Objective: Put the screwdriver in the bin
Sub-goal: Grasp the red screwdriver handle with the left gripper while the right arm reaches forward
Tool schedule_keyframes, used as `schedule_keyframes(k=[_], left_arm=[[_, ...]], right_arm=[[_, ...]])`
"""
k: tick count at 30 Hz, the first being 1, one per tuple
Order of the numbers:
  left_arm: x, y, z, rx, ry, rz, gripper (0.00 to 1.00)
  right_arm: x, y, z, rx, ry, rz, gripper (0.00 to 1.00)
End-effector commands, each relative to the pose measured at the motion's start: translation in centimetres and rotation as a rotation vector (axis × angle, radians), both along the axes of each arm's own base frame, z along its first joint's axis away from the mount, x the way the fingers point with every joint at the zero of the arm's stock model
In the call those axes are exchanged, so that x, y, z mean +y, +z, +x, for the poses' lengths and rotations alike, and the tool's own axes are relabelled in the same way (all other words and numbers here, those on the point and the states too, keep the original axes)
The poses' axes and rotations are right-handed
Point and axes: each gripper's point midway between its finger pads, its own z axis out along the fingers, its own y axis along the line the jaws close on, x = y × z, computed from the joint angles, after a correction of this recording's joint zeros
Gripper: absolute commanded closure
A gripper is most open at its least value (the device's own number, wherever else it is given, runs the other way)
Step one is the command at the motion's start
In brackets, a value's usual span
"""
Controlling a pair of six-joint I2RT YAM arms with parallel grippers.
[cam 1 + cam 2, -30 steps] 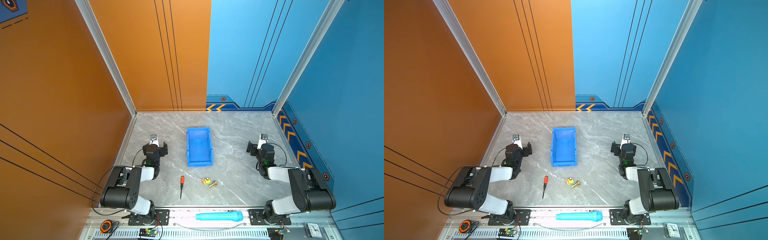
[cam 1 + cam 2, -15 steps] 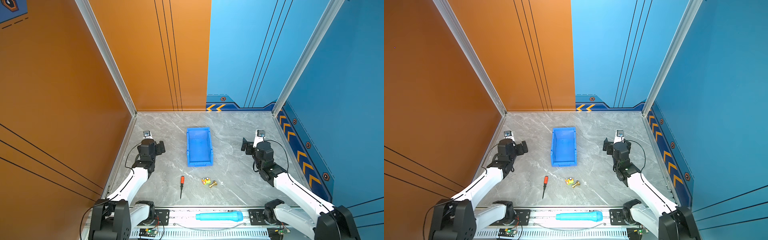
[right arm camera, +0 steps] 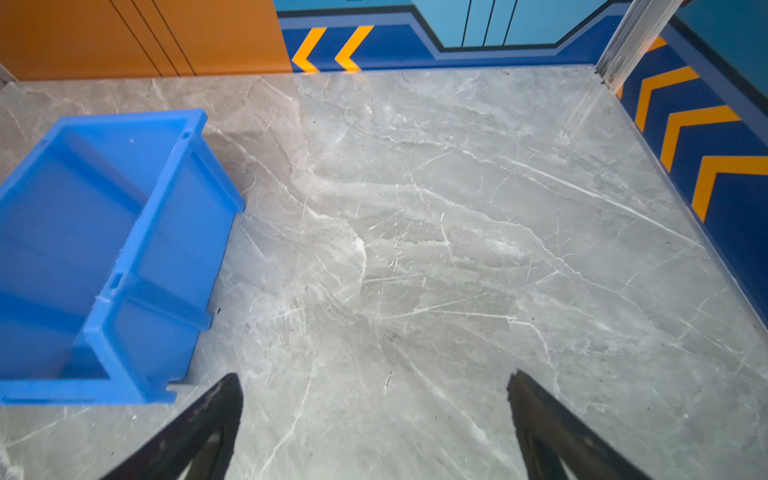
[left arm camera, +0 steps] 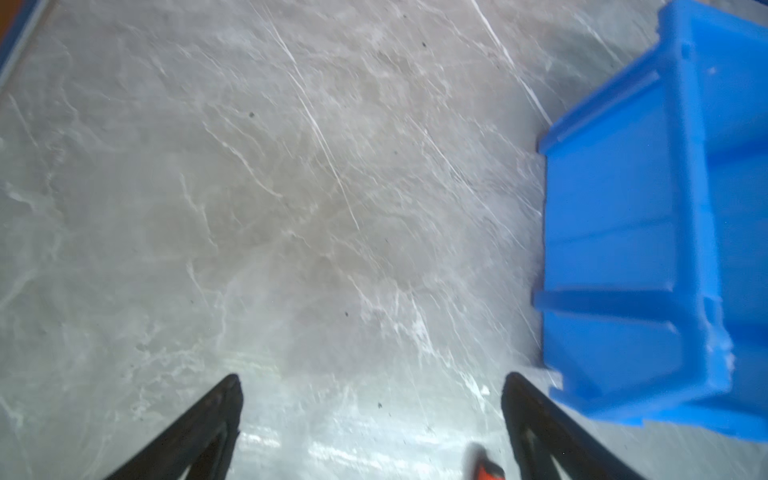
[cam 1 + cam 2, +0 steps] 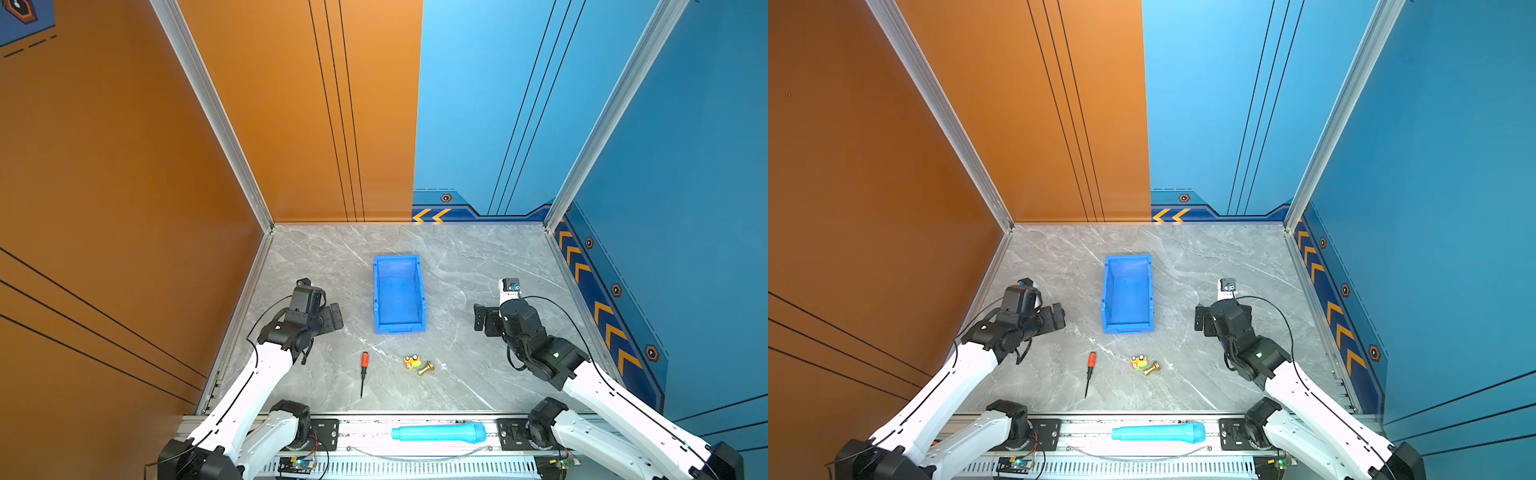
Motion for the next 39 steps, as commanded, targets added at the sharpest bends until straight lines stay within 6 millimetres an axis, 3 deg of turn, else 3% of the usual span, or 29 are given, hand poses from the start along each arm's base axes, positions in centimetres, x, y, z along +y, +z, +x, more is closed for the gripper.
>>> schedule_keyframes(k=[1,9,13,18,29,39], left_arm=[[-1.7,0.0,-3.0,0.093,0.001,-0.062,0.02],[-5.5,-3.2,-6.3,0.216,-0.049,-0.072,0.02],[-6.5,-4.3,-6.9,0.252,-0.085,-0.018,0.00],[-6.9,-6.3,-8.1,0.297,-0.088,0.030,0.06],[-9.6,-8.7,-7.3,0.314,-0.132,0.041,0.13],[-10.9,-10.7,-6.8,0.354,-0.153,0.116,0.30]], right_arm=[[0.8,-0.2,-1.9,0.080,0.053,-0.003,0.00],[3.0,-1.4,-4.9,0.101,0.194,0.062,0.00],[3.4,-1.3,-6.0,0.108,0.239,0.084,0.00],[3.8,-2.0,-6.8,0.122,0.280,0.085,0.00],[4.2,-3.1,-7.8,0.161,0.307,0.091,0.00],[3.9,-2.7,-8.2,0.132,0.306,0.103,0.00]])
